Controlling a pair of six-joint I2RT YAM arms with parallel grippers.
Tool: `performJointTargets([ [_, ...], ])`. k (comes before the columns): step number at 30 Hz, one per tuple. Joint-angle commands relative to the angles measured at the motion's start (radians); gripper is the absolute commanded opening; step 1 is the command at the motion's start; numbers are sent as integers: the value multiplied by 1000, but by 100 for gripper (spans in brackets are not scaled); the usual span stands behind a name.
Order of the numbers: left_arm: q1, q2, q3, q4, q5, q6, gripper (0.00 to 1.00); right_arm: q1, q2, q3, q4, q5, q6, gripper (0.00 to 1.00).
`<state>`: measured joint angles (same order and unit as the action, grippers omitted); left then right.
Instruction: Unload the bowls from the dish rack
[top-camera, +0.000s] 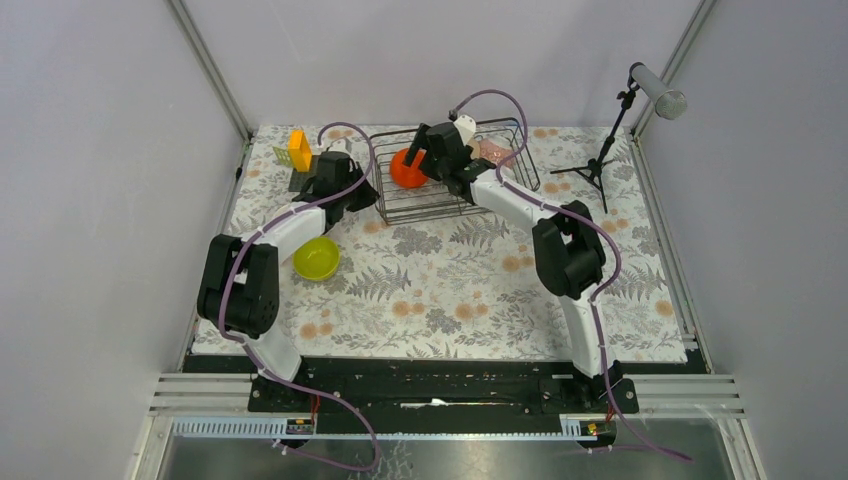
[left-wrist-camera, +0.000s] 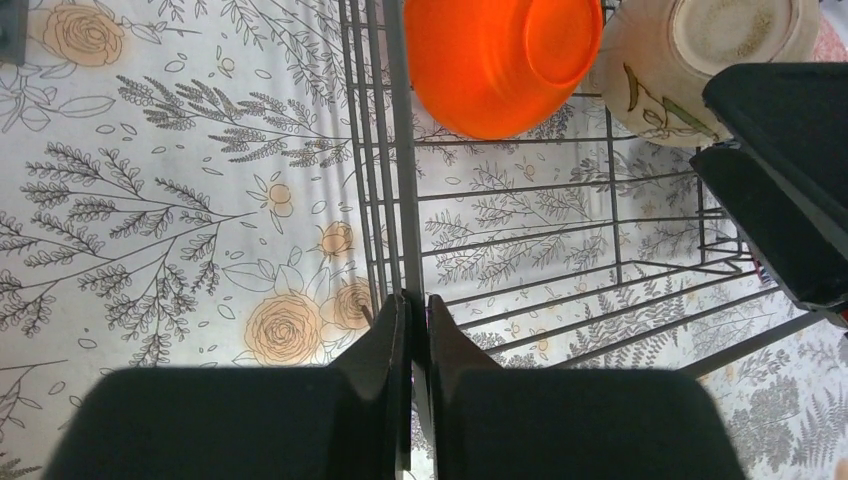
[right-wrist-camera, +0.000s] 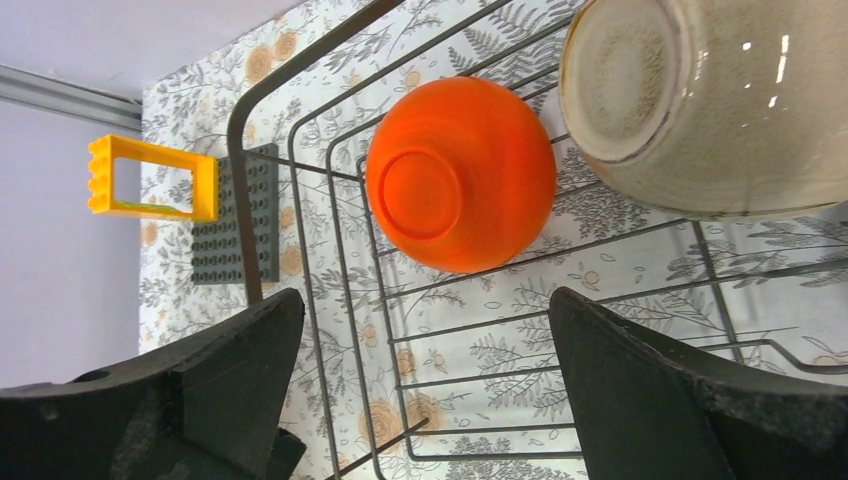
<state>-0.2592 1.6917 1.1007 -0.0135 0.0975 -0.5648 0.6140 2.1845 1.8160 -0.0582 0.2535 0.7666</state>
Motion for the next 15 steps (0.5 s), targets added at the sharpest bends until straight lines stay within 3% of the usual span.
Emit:
performJointTargets([
  [1,-13,-19,32,15,58,-7,0,-5,-70,-15,-2,67,-44,100],
  [15,-136,-173,-86,-21,15,-270,0,-46,-109,-136,33,-46,25,100],
])
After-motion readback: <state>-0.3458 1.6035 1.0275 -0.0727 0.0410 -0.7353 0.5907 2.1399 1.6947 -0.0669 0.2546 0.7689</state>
